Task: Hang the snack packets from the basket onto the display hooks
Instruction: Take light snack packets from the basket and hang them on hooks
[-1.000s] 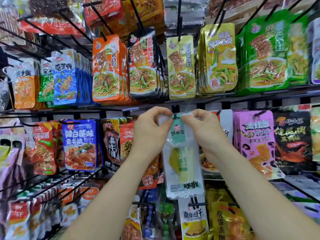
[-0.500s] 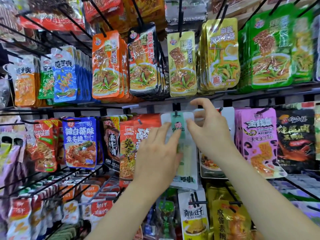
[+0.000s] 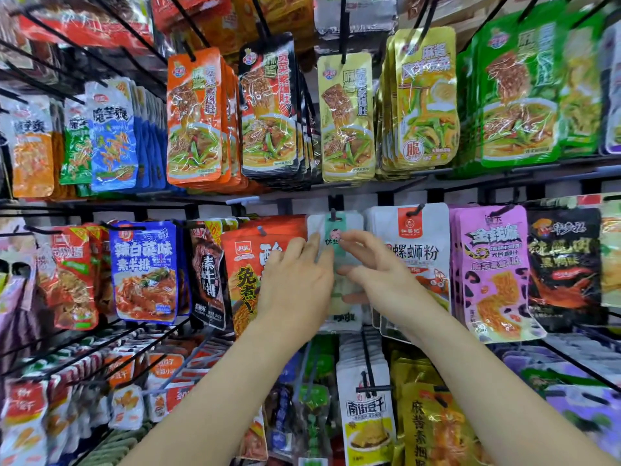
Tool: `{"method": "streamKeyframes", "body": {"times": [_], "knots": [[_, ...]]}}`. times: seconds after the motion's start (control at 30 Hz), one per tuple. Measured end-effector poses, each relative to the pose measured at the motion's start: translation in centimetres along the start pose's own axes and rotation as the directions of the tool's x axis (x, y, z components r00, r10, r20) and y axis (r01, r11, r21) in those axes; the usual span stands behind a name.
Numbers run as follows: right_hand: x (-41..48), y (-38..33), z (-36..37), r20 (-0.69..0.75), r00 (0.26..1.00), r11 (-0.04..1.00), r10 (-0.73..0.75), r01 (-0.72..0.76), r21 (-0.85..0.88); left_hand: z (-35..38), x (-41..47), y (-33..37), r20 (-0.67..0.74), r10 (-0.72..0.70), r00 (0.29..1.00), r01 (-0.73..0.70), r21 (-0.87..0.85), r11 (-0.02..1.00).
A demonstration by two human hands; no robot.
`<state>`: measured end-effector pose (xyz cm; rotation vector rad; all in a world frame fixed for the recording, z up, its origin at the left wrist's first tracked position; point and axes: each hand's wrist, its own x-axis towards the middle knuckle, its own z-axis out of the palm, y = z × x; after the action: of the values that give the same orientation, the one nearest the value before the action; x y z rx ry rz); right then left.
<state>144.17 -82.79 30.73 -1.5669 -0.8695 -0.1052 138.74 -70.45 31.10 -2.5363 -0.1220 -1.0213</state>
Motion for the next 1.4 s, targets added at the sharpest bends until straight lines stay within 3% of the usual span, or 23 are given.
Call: {"method": "streamKeyframes", "body": {"times": [0.17,0.4,0.57,0.63,0.7,0.8,0.87,1.07,1.23,1.4], "knots": [[0.6,0.0,0.4,0.006,0.997,0.989,0.074,-0.074,0.129,-0.3,1.5,0.8,0.031,0.022,0.999,-0.026,0.131,0.991],[1.0,-0.6,0.4,-0.024,0.993,0.985,0.113,-0.109,0.130,0.6,2.2,-0.3,-0.065,0.135,0.989,-0.128,0.104,0.986],[-0.7,-1.7,-0.4,0.038,0.989,0.975,0.144,-0.148,0.163,-0.2,0.3,-2.0,-0.246,0.281,0.927,-0.328,-0.177,0.928],[-2.1,-2.4,-0.6,0.000,0.993,0.982,0.120,-0.119,0.150,-0.6,-1.7,-2.6,-0.382,0.252,0.889,-0.374,-0.285,0.883],[-3.8,-3.1,-0.8,-0.081,0.992,0.991,0.094,-0.086,0.106,-1.2,-4.2,-2.8,-0.423,0.145,0.894,-0.355,-0.473,0.806],[-7.1,-4.4,0.1,-0.145,0.988,0.999,0.048,-0.051,-0.017,-1.9,-8.5,-3.5,-0.251,-0.106,0.962,-0.155,-0.823,0.546],[-10.0,-5.0,1.7,-0.145,0.989,0.996,0.022,-0.035,-0.085,-1.6,-11.7,-4.4,-0.097,-0.172,0.980,-0.030,-0.934,0.356],[-20.3,-2.4,9.4,-0.156,0.978,0.963,0.141,-0.172,-0.210,1.9,-23.7,-7.1,0.167,-0.090,0.982,0.176,-0.979,0.103],[-29.7,1.3,15.2,-0.123,0.929,0.875,0.349,-0.370,-0.313,4.6,-34.1,-8.3,0.359,0.087,0.929,0.339,-0.922,0.185],[-39.5,6.2,19.3,-0.180,0.794,0.703,0.581,-0.601,-0.381,8.2,-43.5,-7.3,0.540,0.234,0.808,0.460,-0.827,0.323]]}}
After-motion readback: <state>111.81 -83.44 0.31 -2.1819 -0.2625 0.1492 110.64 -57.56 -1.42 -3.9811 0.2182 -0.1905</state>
